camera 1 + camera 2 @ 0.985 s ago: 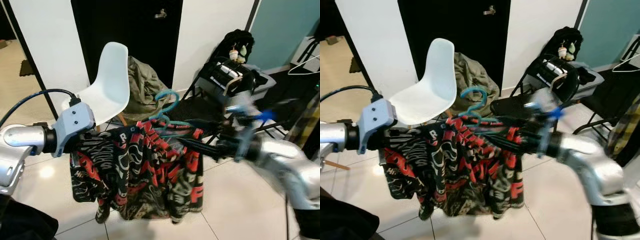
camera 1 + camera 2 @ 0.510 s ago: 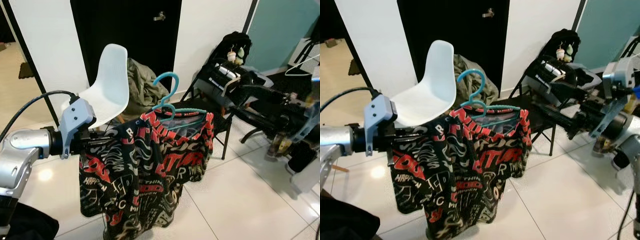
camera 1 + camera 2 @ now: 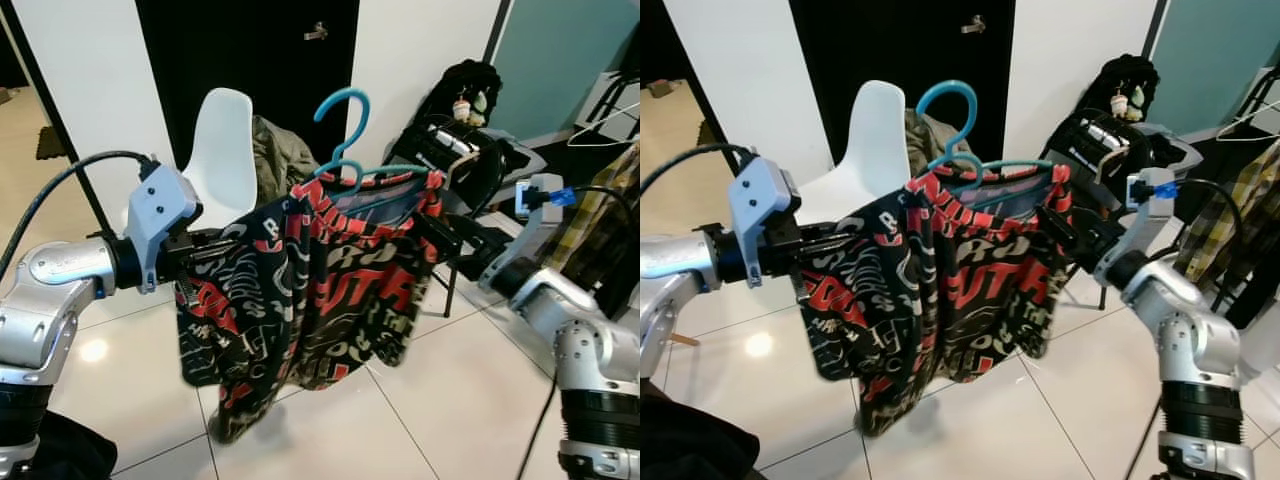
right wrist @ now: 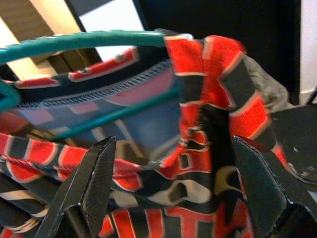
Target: Hang hanger
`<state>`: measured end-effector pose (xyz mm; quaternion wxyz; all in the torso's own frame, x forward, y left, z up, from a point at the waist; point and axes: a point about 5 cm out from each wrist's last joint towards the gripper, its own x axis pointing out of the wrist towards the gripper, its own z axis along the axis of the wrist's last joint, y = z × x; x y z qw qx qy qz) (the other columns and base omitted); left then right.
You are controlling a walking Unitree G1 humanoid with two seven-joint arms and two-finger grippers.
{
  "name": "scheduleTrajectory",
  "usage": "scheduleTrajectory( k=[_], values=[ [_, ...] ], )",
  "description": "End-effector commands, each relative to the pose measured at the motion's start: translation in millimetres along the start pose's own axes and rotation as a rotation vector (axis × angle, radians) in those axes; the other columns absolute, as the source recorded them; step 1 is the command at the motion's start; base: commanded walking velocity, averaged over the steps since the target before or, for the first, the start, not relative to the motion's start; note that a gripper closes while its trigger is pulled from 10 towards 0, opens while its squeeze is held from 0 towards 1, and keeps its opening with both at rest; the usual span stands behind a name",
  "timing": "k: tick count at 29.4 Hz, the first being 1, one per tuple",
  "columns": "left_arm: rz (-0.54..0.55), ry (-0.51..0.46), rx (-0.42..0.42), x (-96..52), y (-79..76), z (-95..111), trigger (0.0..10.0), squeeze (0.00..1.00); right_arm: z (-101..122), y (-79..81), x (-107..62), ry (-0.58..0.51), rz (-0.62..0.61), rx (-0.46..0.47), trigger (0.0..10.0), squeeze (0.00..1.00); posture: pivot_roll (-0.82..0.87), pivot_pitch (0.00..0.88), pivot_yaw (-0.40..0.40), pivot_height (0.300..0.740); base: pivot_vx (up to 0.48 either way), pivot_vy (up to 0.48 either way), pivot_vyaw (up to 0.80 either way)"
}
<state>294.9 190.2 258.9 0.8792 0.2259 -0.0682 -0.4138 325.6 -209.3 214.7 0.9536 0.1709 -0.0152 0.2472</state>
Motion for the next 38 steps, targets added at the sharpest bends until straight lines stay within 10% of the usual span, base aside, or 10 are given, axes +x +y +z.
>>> scheduleTrajectory(
  k=[1, 9, 10, 12, 13, 16, 18, 38],
  values=[
    [-0.005, -0.048, 0.013, 3.5, -2.2, 10.3, 10.0, 0.00, -0.6, 4.9, 5.2, -0.011, 0.019, 0.007, 10.0, 0.00, -0.06, 0.000, -0.015, 0.740, 0.000, 0.000, 0.00],
    [-0.003, -0.053, 0.016, 3.6, -2.2, 13.0, 10.0, 0.00, 3.1, 0.2, 11.1, -0.042, -0.031, 0.028, 10.0, 0.00, -0.05, 0.000, -0.018, 0.740, 0.000, 0.000, 0.00],
    [-0.003, -0.056, 0.016, 3.3, -3.0, 14.6, 10.0, 0.00, 6.9, -1.3, 13.1, -0.069, -0.059, 0.048, 7.6, 0.00, -0.05, 0.000, -0.017, 0.740, 0.000, 0.000, 0.00],
    [-0.003, -0.056, 0.016, 3.3, -3.0, 14.6, 10.0, 0.00, 6.9, -1.3, 13.1, -0.069, -0.059, 0.048, 7.6, 0.00, -0.05, 0.000, -0.017, 0.740, 0.000, 0.000, 0.00],
    [-0.003, -0.057, 0.017, 3.0, -3.9, 15.7, 10.0, 0.00, 9.2, -1.8, 14.3, -0.086, -0.078, 0.061, 3.4, 0.00, -0.05, 0.000, -0.017, 0.740, 0.000, 0.000, 0.00],
    [-0.003, -0.057, 0.017, 3.0, -3.9, 15.7, 10.0, 0.00, 9.2, -1.8, 14.3, -0.086, -0.078, 0.061, 3.4, 0.00, -0.05, 0.000, -0.017, 0.740, 0.000, 0.000, 0.00],
    [-0.003, -0.058, 0.018, 2.8, -6.2, 18.3, 10.0, 0.00, 9.1, -1.5, 14.4, -0.097, -0.103, 0.073, 0.0, 0.00, -0.05, 0.001, -0.021, 0.740, 0.000, 0.000, 0.00],
    [-0.001, -0.061, 0.031, 1.3, -10.1, 24.4, 10.0, 0.00, 13.1, -0.7, 17.3, -0.120, -0.100, 0.077, 0.0, 0.00, -0.04, 0.000, -0.030, 0.740, 0.000, 0.000, 0.00]
  ],
)
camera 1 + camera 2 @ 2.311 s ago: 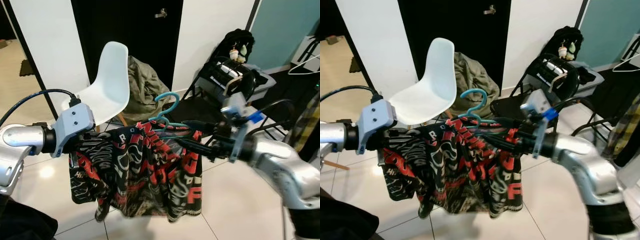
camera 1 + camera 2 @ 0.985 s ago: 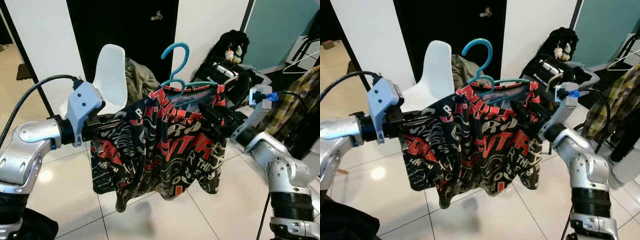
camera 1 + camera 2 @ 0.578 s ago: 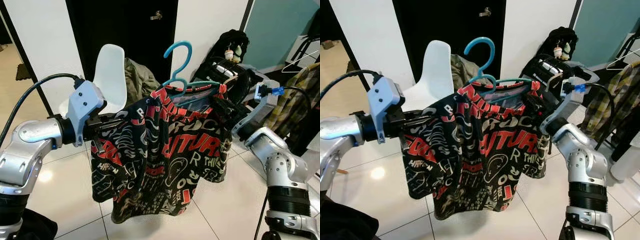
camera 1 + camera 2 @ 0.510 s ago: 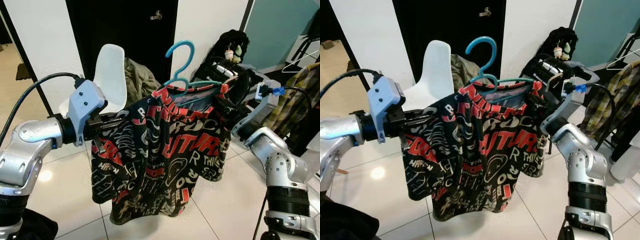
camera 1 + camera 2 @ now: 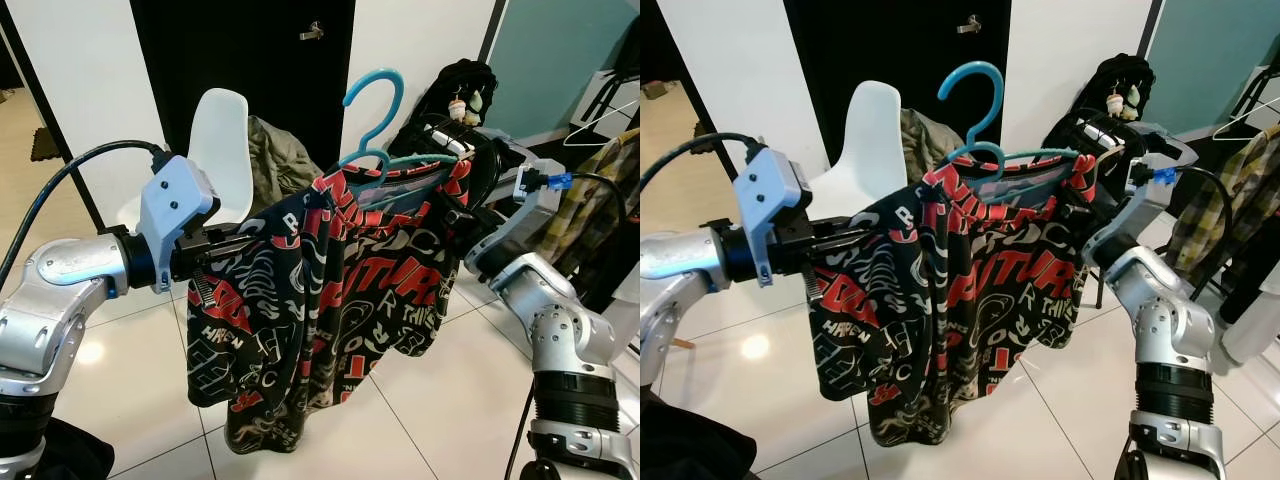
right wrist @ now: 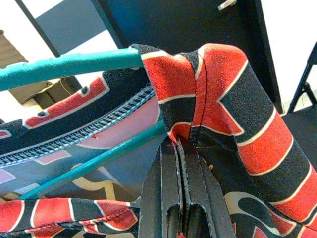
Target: Hang hanger
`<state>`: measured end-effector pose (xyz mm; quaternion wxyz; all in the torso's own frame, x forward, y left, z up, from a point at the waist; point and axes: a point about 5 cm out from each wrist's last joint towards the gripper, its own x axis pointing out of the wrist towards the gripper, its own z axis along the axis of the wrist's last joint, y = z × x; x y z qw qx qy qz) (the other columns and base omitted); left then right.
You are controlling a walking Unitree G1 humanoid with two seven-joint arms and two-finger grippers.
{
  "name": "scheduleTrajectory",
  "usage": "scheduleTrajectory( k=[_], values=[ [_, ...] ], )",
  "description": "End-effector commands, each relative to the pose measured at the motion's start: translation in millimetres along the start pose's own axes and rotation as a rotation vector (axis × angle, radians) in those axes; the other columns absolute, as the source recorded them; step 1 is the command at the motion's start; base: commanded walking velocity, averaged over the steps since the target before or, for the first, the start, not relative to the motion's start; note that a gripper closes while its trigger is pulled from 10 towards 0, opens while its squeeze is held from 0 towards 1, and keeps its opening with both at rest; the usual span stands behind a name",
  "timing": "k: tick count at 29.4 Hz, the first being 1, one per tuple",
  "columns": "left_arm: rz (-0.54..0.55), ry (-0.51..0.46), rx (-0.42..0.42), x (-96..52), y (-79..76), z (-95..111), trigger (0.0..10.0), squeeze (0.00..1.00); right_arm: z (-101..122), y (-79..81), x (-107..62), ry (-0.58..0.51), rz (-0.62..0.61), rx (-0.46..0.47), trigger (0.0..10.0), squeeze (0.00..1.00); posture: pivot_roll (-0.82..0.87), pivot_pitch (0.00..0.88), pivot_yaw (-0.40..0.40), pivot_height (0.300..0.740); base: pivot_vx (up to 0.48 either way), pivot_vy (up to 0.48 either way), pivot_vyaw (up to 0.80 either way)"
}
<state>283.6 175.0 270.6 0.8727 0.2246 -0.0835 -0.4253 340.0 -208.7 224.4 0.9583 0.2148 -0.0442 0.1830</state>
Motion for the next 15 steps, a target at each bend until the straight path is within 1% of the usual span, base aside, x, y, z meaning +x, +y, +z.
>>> scheduleTrajectory(
  k=[1, 3, 5, 6, 8, 10, 11, 13, 14, 15],
  values=[
    [0.017, -0.027, 0.019, -1.9, 0.9, 5.5, 10.0, 0.00, 2.9, 3.1, 3.2, -0.019, 0.016, 0.013, 0.0, 0.00, -0.04, 0.000, -0.030, 0.740, 0.000, 0.000, 0.00],
    [0.018, -0.009, 0.025, -2.1, 0.8, 2.1, 10.0, 0.00, 4.7, 4.6, 3.7, -0.029, 0.027, 0.018, 0.0, 0.00, -0.04, 0.000, -0.030, 0.740, 0.000, 0.000, 0.00],
    [0.024, 0.049, 0.034, -4.9, 2.6, -9.5, 10.0, 0.00, 15.7, 13.7, 1.5, -0.073, 0.110, 0.026, 0.0, 0.00, -0.04, 0.000, -0.027, 0.740, 0.000, 0.000, 0.00],
    [0.024, 0.049, 0.034, -4.9, 2.6, -9.5, 10.0, 0.00, 15.7, 13.7, 1.5, -0.073, 0.110, 0.026, 0.0, 0.00, -0.04, 0.000, -0.027, 0.740, 0.000, 0.000, 0.00],
    [0.024, 0.103, 0.050, -8.9, 5.7, -18.7, 10.0, 0.00, 27.5, 19.8, -3.4, -0.106, 0.188, 0.008, 0.0, 0.00, -0.05, 0.000, -0.022, 0.740, 0.000, 0.000, 0.00],
    [0.024, 0.103, 0.050, -8.9, 5.7, -18.7, 10.0, 0.00, 27.5, 19.8, -3.4, -0.106, 0.188, 0.008, 0.0, 0.00, -0.05, 0.000, -0.022, 0.740, 0.000, 0.000, 0.00],
    [0.021, 0.120, 0.061, -10.3, 6.8, -20.8, 10.0, 0.00, 31.1, 20.9, -5.2, -0.113, 0.209, -0.002, 0.0, 0.00, -0.05, 0.000, -0.022, 0.740, 0.000, 0.000, 0.00],
    [0.009, 0.147, 0.086, -17.0, 13.3, -19.0, 10.0, 0.00, 41.0, 23.1, -12.3, -0.124, 0.267, -0.040, 0.0, 0.00, -0.05, 0.000, -0.019, 0.740, 0.000, 0.000, 0.00],
    [0.009, 0.147, 0.086, -17.0, 13.3, -19.0, 10.0, 0.00, 41.0, 23.1, -12.3, -0.124, 0.267, -0.040, 0.0, 0.00, -0.05, 0.000, -0.019, 0.740, 0.000, 0.000, 0.00],
    [0.003, 0.157, 0.098, -20.1, 16.8, -17.4, 10.0, 0.00, 44.5, 23.6, -15.0, -0.128, 0.287, -0.050, 0.0, 0.00, -0.05, 0.000, -0.019, 0.740, 0.000, 0.000, 0.00]
  ],
)
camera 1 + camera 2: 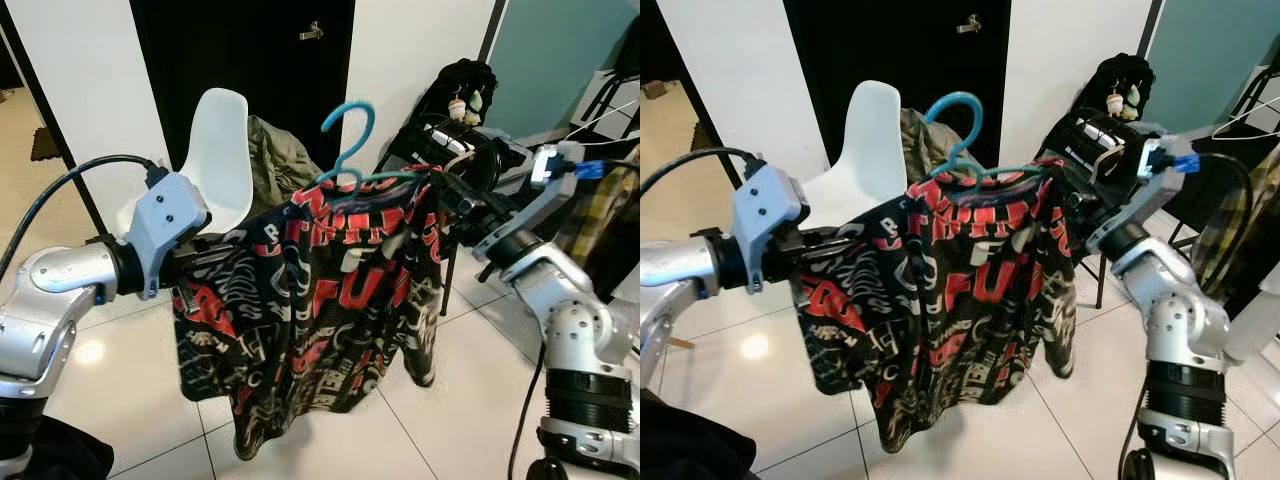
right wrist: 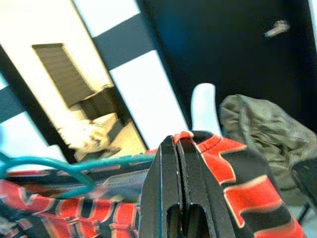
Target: Hang hanger
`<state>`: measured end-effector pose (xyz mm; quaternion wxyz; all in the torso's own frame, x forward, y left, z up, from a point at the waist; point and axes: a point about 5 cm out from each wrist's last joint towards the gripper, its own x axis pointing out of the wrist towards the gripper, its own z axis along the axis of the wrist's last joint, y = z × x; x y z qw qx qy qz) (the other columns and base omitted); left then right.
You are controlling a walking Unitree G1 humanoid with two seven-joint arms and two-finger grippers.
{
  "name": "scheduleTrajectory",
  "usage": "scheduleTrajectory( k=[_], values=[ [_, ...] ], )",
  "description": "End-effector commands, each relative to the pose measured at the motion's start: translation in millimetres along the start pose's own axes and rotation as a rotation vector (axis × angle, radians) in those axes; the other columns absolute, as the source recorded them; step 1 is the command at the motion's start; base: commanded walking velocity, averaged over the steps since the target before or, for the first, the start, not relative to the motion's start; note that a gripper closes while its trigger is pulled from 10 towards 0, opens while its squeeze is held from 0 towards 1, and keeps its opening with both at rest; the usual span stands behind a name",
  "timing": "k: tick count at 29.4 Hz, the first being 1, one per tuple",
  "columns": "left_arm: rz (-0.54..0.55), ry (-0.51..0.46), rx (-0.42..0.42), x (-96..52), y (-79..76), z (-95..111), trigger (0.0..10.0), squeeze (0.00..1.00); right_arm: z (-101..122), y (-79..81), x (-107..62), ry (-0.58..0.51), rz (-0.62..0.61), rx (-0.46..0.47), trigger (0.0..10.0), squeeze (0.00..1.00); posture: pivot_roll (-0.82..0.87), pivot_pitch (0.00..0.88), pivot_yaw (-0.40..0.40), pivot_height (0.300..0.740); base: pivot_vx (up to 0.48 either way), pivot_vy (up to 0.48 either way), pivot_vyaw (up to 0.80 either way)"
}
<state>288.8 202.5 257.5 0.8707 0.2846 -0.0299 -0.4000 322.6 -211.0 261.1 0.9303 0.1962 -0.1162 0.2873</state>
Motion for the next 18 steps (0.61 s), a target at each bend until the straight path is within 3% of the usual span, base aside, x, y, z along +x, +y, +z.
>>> scheduleTrajectory(
  k=[1, 4, 9, 13, 18],
  values=[
    [-0.019, 0.004, 0.041, -6.2, 6.8, 5.7, 10.0, 0.00, 12.9, 5.6, -3.5, -0.037, 0.057, -0.021, 0.0, 0.00, -0.05, 0.000, -0.016, 0.740, 0.000, 0.000, 0.00],
    [-0.078, -0.008, 0.041, -9.9, 5.0, 9.5, 10.0, 0.00, 12.1, 8.6, -4.5, -0.025, 0.085, -0.028, 0.0, 0.00, -0.05, 0.000, -0.016, 0.740, 0.000, 0.000, 0.00],
    [-0.273, -0.036, 0.055, -20.3, -7.0, 15.3, 10.0, 0.00, -2.1, 23.1, -4.0, 0.046, 0.182, -0.023, 0.0, 0.00, -0.05, 0.000, -0.016, 0.740, 0.000, 0.000, 0.00],
    [-0.370, -0.030, 0.092, -29.8, -5.3, 18.2, 10.0, 0.00, -10.3, 31.3, -4.0, 0.092, 0.238, -0.015, 0.0, 0.00, -0.05, 0.001, -0.019, 0.740, 0.000, 0.000, 0.00],
    [-0.400, -0.023, 0.110, -34.3, -1.7, 20.4, 10.0, 0.00, -13.7, 34.3, -4.4, 0.114, 0.259, -0.017, 0.0, 0.00, -0.04, 0.001, -0.019, 0.740, 0.000, 0.000, 0.00]
  ],
)
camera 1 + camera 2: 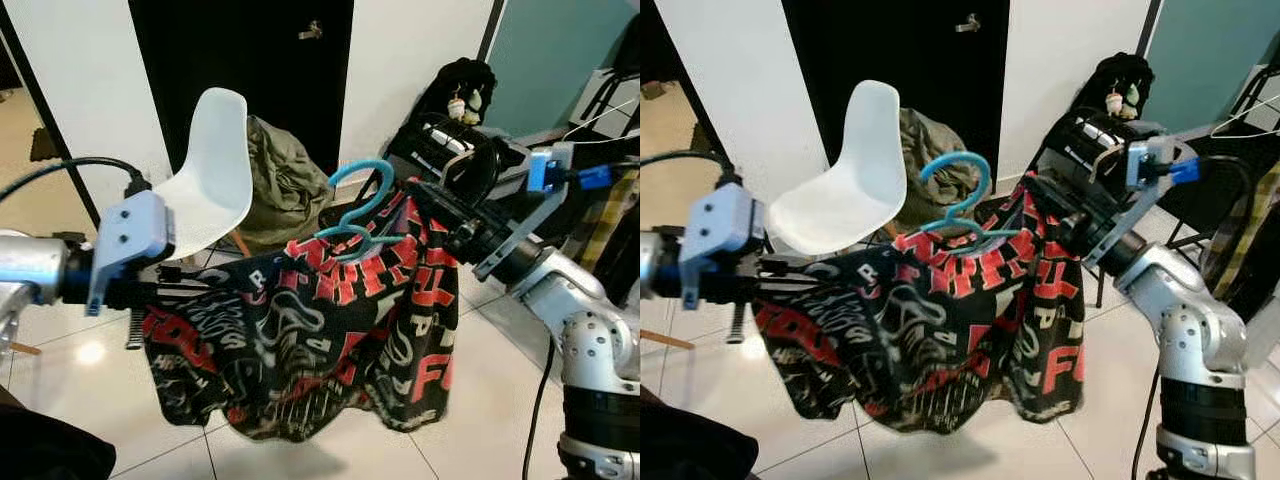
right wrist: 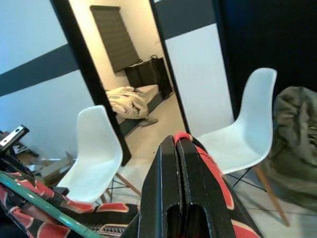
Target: Hang hanger
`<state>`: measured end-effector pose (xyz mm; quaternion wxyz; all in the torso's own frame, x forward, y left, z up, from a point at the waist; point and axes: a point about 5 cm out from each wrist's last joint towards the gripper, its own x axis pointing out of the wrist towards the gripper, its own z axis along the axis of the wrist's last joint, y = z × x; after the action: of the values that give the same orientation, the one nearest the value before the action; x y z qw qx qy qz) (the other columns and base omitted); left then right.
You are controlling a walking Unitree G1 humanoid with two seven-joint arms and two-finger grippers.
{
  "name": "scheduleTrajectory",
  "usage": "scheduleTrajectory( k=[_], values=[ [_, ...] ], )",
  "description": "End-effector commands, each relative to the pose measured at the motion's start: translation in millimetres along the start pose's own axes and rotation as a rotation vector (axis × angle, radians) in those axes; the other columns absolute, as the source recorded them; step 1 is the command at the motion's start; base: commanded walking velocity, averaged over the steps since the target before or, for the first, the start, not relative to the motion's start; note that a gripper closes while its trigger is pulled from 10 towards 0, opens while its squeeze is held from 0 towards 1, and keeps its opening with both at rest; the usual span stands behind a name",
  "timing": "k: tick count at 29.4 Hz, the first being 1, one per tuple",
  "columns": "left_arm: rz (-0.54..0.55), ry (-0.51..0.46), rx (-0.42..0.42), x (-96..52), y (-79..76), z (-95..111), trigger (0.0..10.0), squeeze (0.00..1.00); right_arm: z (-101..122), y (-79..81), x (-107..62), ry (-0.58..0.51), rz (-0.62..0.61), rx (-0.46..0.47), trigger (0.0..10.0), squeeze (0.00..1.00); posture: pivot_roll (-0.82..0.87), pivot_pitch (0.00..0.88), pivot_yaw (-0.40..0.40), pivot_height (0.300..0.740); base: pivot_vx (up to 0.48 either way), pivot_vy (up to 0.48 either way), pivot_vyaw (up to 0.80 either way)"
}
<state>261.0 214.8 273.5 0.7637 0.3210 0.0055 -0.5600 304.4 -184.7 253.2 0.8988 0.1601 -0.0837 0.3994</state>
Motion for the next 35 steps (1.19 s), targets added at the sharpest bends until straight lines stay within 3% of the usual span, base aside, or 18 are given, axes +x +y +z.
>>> scheduleTrajectory(
  k=[1, 2, 4, 9, 10, 19, 22, 23, 25, 35],
  values=[
    [-0.032, 0.011, 0.053, -11.9, 5.9, 7.4, 10.0, 0.00, 0.7, 7.6, 0.9, 0.010, 0.049, -0.007, 0.0, 0.00, -0.04, 0.001, -0.018, 0.740, 0.000, 0.000, 0.00],
    [-0.032, 0.011, 0.053, -11.9, 5.9, 7.4, 10.0, 0.00, 0.7, 7.6, 0.9, 0.010, 0.049, -0.007, 0.0, 0.00, -0.04, 0.001, -0.018, 0.740, 0.000, 0.000, 0.00],
    [-0.056, 0.066, 0.120, -32.5, 26.7, 18.5, 10.0, 0.00, -3.2, 13.5, -1.1, 0.045, 0.099, -0.006, 0.0, 0.00, -0.04, 0.000, -0.010, 0.740, 0.000, 0.000, 0.00],
    [-0.067, 0.102, 0.165, -43.3, 40.6, 25.8, 10.0, 0.00, -7.0, 21.2, -3.7, 0.084, 0.168, -0.004, 0.0, 0.00, -0.04, 0.000, -0.007, 0.740, 0.000, 0.000, 0.00],
    [-0.100, 0.122, 0.192, -44.3, 48.6, 29.7, 10.0, 0.00, -12.4, 26.7, -10.0, 0.158, 0.242, -0.031, 0.0, 0.00, -0.04, 0.001, -0.006, 0.740, 0.000, 0.000, 0.00],
    [-0.207, 0.130, 0.227, -32.6, 48.8, 33.5, 10.0, 0.00, -14.6, 22.2, -16.3, 0.282, 0.285, -0.082, 0.0, 0.00, -0.03, 0.004, -0.002, 0.740, 0.000, 0.000, 0.00],
    [-0.233, 0.158, 0.262, -22.0, 51.9, 30.4, 10.0, 0.00, -17.4, 33.9, -13.2, 0.334, 0.385, -0.086, 0.0, 0.00, -0.03, 0.006, 0.001, 0.740, 0.000, 0.000, 0.00],
    [-0.233, 0.158, 0.262, -22.0, 51.9, 30.4, 10.0, 0.00, -17.4, 33.9, -13.2, 0.334, 0.385, -0.086, 0.0, 0.00, -0.03, 0.006, 0.001, 0.740, 0.000, 0.000, 0.00],
    [-0.201, 0.267, 0.316, -18.4, 61.8, 20.9, 10.0, 0.00, -7.8, 33.5, -6.6, 0.308, 0.388, -0.100, 0.0, 0.00, -0.03, 0.007, 0.004, 0.740, 0.000, 0.000, 0.00],
    [-0.138, 0.314, 0.296, -15.0, 67.5, 11.0, 10.0, 0.00, -2.5, 33.4, -0.5, 0.302, 0.385, -0.127, 0.0, 0.00, -0.03, 0.008, 0.010, 0.740, 0.000, 0.000, 0.00]
  ],
)
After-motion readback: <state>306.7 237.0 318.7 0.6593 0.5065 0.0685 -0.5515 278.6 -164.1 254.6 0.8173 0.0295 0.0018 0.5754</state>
